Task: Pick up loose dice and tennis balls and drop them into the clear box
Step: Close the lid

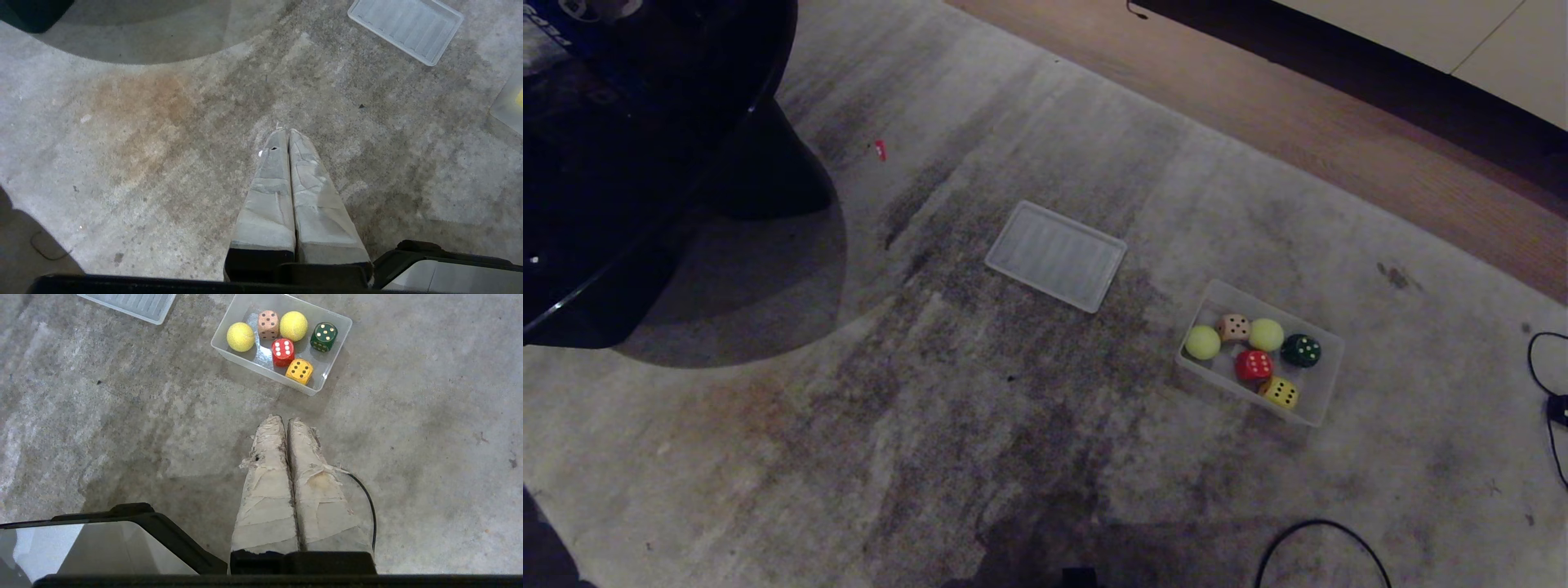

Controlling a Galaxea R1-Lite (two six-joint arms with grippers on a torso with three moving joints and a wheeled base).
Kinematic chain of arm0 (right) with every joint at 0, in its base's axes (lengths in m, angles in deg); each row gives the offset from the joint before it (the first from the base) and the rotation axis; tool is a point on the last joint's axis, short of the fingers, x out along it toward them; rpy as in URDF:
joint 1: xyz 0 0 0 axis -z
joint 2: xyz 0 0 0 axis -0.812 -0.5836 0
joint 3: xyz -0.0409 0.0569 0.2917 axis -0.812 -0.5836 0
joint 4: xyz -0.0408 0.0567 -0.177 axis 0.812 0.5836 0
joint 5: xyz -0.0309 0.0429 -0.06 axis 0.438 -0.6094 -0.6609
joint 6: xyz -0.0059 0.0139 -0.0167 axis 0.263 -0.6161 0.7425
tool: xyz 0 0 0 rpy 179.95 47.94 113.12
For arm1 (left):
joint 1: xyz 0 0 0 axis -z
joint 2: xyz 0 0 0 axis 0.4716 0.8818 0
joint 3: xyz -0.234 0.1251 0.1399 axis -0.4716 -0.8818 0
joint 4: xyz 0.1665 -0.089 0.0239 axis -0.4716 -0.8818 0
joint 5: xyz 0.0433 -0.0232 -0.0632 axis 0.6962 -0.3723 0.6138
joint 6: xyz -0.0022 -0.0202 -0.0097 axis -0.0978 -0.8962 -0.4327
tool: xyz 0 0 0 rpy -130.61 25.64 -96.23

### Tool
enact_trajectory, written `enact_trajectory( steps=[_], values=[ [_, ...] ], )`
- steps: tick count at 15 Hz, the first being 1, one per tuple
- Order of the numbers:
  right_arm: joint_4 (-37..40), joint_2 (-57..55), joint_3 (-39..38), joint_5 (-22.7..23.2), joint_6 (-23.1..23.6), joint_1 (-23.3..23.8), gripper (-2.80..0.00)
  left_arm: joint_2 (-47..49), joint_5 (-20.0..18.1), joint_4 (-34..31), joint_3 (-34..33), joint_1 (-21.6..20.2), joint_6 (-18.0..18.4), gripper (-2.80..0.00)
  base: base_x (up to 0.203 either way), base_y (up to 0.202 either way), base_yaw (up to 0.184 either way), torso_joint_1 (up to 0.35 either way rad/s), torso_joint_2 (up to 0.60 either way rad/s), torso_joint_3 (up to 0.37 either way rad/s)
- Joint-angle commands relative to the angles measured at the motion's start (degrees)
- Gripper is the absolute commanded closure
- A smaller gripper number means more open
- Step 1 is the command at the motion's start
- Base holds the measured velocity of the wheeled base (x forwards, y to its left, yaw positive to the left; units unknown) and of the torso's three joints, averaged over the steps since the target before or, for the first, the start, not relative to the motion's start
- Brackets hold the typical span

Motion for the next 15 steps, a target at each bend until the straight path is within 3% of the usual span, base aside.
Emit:
enact_trajectory(
  steps=[1, 6, 15],
  values=[
    [0.0, -0.1, 0.0, 0.0, 0.0, -0.1, 0.0, 0.1, -0.1, 0.0, -0.1, 0.0, 0.2, 0.0, 0.0, 0.0, 0.0, -0.001, 0.0, 0.029],
    [0.0, -0.1, 0.0, 0.0, -0.1, 0.0, 0.0, 0.1, -0.1, 0.0, -0.1, 0.0, 0.2, 0.0, 0.001, 0.001, 0.017, 0.001, 0.0, 0.001],
    [0.0, -0.1, 0.0, 0.0, -0.1, 0.0, 0.0, 0.1, -0.1, 0.0, -0.1, 0.0, 0.2, 0.0, 0.002, -0.007, 0.157, 0.003, 0.0, 0.003]
  ],
)
